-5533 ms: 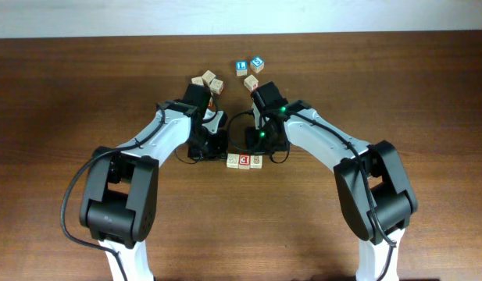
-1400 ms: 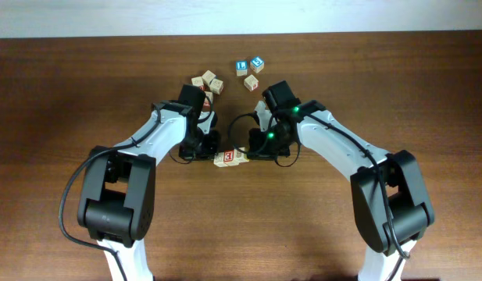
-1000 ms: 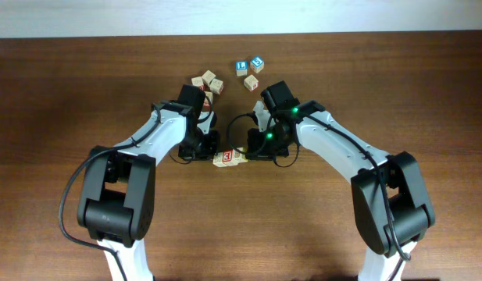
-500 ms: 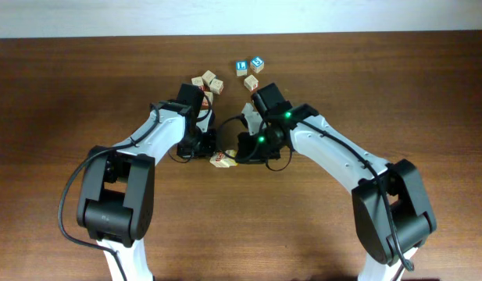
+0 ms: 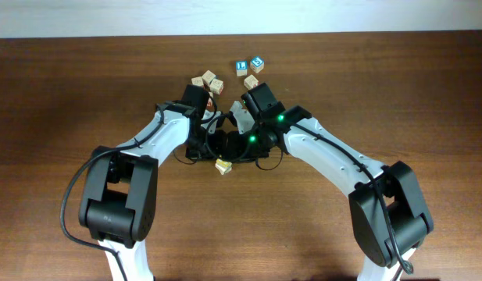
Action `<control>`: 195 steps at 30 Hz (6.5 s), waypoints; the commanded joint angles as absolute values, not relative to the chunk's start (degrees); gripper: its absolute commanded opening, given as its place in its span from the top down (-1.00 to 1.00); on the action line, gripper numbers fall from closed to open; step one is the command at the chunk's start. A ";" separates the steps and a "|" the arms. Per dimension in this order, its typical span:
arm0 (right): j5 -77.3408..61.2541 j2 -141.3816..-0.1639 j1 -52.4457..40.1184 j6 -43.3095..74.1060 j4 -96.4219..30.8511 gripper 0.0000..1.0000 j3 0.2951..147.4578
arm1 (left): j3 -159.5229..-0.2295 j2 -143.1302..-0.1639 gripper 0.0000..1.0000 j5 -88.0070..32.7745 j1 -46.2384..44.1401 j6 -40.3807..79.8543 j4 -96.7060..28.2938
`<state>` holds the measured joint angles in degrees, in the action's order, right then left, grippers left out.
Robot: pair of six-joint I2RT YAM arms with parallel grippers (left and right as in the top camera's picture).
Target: Rotate 3 blocks
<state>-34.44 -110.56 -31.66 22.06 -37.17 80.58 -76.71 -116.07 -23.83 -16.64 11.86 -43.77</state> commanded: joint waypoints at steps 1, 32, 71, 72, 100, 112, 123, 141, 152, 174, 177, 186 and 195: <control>-31.00 -111.85 -31.97 22.15 -37.26 0.91 80.68 | -76.86 -116.42 1.00 -24.08 -17.08 12.40 -44.10; -30.17 -111.83 -31.86 21.28 -40.47 0.91 84.71 | -76.97 -116.42 1.00 -19.22 -0.47 17.10 -37.93; -17.28 -114.93 -32.86 25.63 -54.04 0.92 91.92 | -76.97 -116.42 1.00 -19.22 -0.47 17.10 -38.17; -17.26 -114.93 -33.15 25.98 -54.24 0.91 91.92 | -76.97 -116.42 1.00 -19.22 -0.47 17.08 -38.17; -16.69 -114.93 -36.05 36.10 -54.35 0.91 89.03 | -76.97 -116.42 1.00 -19.18 -0.47 17.08 -38.20; -16.64 -114.93 -37.87 36.05 -53.12 0.91 89.03 | -76.97 -116.42 1.00 -19.03 -0.47 17.08 -38.20; -15.18 -113.06 -35.05 31.27 -63.00 0.91 92.64 | -79.85 -115.72 1.00 -19.03 -0.45 16.62 -40.66; 5.13 -100.49 -27.35 17.15 -97.32 -0.96 152.70 | -98.02 -92.84 -0.98 2.39 -0.47 13.19 -60.20; 1.96 -88.05 -27.35 17.15 -97.32 -0.96 154.30 | -97.97 -92.88 -0.98 2.39 -0.47 13.19 -60.34; -9.37 -59.55 -2.35 -10.70 -40.71 -0.96 85.91 | -97.97 -92.88 -0.98 2.39 -0.47 13.19 -60.31; -10.59 -50.24 -0.23 -10.68 -27.73 -0.96 67.83 | -97.97 -92.88 -0.98 2.39 -0.47 13.19 -60.34; -10.33 -22.20 1.08 -10.17 0.99 -0.97 23.79 | -97.97 -92.88 -0.98 2.39 -0.47 13.19 -60.31; -6.83 -4.75 -1.56 -10.07 5.21 -0.96 4.27 | -97.97 -92.88 -0.98 2.39 -0.47 13.19 -60.31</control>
<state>-9.04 -8.64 -0.45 -10.46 4.78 7.51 -97.82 -92.58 1.98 -0.71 13.72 -60.38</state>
